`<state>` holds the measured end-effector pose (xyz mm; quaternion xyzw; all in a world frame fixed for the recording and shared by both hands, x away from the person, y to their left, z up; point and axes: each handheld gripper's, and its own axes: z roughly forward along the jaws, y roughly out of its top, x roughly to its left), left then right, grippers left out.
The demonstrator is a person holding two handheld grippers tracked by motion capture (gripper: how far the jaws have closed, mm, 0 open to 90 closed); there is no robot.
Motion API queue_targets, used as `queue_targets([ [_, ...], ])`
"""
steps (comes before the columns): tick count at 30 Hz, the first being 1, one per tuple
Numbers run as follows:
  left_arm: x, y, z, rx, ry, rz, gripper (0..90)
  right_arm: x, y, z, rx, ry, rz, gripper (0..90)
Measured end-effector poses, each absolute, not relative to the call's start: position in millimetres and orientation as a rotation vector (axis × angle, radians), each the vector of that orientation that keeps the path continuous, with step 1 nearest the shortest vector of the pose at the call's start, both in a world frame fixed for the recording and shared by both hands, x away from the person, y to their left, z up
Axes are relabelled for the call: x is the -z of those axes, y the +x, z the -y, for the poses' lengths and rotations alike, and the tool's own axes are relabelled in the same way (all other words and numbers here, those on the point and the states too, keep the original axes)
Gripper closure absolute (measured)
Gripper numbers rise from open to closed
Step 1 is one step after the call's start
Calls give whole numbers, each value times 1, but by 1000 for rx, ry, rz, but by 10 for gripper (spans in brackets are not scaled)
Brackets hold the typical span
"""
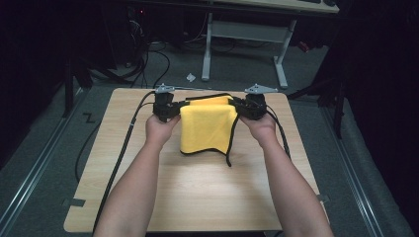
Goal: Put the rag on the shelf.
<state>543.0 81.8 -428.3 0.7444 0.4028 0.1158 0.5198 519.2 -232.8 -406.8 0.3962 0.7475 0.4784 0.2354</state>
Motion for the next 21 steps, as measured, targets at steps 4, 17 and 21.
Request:
queue_targets([
  [4, 436, 542, -84, -254, 1777, -973, 845, 411, 521, 235, -1350, 1122, -2061, 779],
  [17, 454, 536, -86, -202, 1777, -984, 845, 427, 523, 239, -1398, 1196, -2076, 772],
  [21, 459, 534, -86, -195, 1784, -981, 845, 436, 524, 240, -1407, 1225, -2089, 764],
])
